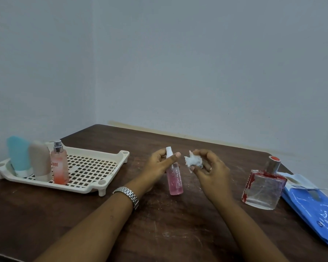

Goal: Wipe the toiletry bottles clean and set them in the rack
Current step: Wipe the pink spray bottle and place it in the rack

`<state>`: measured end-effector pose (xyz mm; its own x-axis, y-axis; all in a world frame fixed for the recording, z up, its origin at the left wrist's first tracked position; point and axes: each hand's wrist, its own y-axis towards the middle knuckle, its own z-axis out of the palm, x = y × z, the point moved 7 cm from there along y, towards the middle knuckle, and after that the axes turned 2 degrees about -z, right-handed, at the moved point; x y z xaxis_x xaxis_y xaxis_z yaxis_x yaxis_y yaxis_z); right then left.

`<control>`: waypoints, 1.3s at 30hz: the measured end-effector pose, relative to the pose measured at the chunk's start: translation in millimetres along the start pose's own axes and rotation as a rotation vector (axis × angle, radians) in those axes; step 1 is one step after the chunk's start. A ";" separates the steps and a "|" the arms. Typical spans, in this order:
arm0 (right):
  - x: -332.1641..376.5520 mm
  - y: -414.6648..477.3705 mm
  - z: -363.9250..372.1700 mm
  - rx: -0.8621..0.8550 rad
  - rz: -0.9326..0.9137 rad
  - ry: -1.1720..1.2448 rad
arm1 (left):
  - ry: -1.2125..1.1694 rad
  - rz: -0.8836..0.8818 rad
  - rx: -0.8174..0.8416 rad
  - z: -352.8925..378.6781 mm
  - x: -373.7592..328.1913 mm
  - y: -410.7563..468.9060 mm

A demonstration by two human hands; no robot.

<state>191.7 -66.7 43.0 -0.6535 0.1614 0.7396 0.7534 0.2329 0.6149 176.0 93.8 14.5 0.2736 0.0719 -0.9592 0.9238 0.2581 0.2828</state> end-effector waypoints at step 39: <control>36.6 -17.1 26.5 0.040 -0.429 -0.443 | 0.005 0.006 0.091 10.0 8.0 3.0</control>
<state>152.9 -39.3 52.2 -0.8720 0.4268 0.2396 0.4195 0.3995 0.8151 183.6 85.5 7.7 0.2781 0.0776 -0.9574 0.9428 0.1688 0.2876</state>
